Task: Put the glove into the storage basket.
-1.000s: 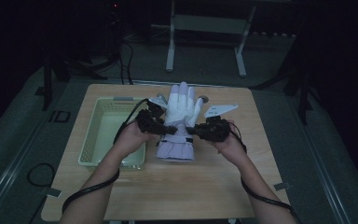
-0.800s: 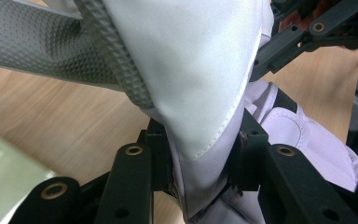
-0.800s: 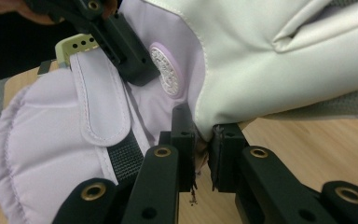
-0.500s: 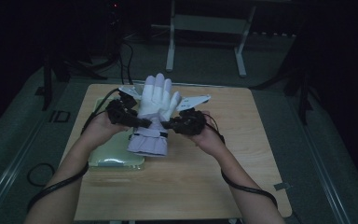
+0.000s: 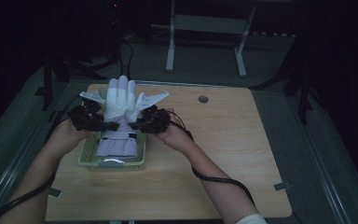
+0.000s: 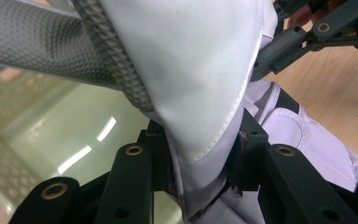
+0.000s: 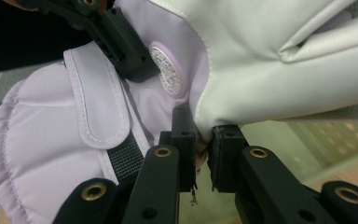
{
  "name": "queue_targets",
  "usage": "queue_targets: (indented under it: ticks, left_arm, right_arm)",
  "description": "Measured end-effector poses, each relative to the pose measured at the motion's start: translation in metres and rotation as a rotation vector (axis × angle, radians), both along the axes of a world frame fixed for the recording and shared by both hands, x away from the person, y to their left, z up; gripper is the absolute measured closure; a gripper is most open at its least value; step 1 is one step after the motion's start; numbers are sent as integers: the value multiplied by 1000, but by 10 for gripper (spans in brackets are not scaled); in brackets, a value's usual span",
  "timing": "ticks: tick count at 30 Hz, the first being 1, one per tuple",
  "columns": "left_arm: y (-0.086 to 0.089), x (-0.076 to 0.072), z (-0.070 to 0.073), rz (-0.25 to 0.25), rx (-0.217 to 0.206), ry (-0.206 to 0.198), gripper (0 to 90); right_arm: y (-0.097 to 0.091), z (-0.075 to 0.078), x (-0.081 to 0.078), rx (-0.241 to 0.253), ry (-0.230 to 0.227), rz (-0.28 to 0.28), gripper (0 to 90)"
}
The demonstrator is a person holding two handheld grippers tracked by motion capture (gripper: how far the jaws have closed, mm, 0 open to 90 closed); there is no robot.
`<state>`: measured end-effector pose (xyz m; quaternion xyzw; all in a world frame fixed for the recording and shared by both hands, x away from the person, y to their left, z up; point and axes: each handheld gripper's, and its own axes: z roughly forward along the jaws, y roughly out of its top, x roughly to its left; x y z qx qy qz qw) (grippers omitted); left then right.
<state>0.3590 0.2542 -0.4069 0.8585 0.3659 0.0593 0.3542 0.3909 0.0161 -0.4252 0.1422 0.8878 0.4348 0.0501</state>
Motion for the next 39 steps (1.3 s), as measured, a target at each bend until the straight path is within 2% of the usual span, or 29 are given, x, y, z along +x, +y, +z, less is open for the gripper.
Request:
queue_targets:
  ticks: [1, 4, 6, 8, 11, 17, 18, 20, 21, 24, 26, 30, 31, 32, 33, 35, 37, 38, 39]
  left_arm:
    - [5, 0, -3, 5, -10, 0, 664]
    - [12, 2, -14, 23, -17, -13, 664]
    - [13, 5, -24, 35, -14, -16, 664]
    - [15, 10, -34, 39, -23, 0, 663]
    - [14, 14, -52, 45, -38, 32, 664]
    - [10, 20, -82, 74, -30, 87, 663]
    - [10, 21, -85, 76, -18, 95, 663]
    - [9, 23, -89, 80, -3, 103, 663]
    - [9, 25, -92, 87, 3, 117, 663]
    - [8, 27, -97, 93, 24, 130, 662]
    - [9, 27, -97, 97, 19, 132, 659]
    - [8, 28, -97, 102, 38, 129, 639]
    - [7, 30, -99, 109, 55, 141, 639]
    - [6, 31, -100, 116, 70, 151, 607]
    - [4, 32, -101, 117, 95, 151, 590]
    - [1, 34, -105, 125, 143, 162, 548]
    - [-3, 36, -109, 145, 182, 178, 505]
    - [-5, 37, -110, 153, 201, 174, 492]
    - [-7, 38, -110, 166, 210, 166, 468]
  right_arm:
    - [5, -1, -1, -11, -16, 10, 820]
    - [15, -6, 2, -27, -27, 8, 820]
    - [19, -14, 6, -34, -5, -3, 820]
    - [22, -23, 9, -42, 0, -24, 820]
    - [23, -36, 13, -64, 32, -29, 820]
    - [31, -60, 15, -155, 38, -63, 820]
    - [33, -64, 15, -173, 40, -65, 820]
    - [36, -68, 15, -187, 41, -69, 820]
    - [44, -74, 14, -233, 29, -85, 820]
    - [49, -79, 14, -261, 21, -88, 820]
    - [50, -80, 14, -263, 17, -88, 819]
    - [51, -80, 15, -264, 19, -94, 804]
    - [51, -81, 15, -264, 17, -97, 786]
    - [52, -83, 13, -266, 13, -100, 695]
    - [52, -83, 11, -270, 8, -99, 654]
    - [51, -84, 10, -272, -7, -89, 608]
    - [48, -83, 11, -249, 10, -73, 528]
    - [47, -82, 12, -249, 24, -79, 483]
    - [44, -84, 13, -252, 19, -68, 442]
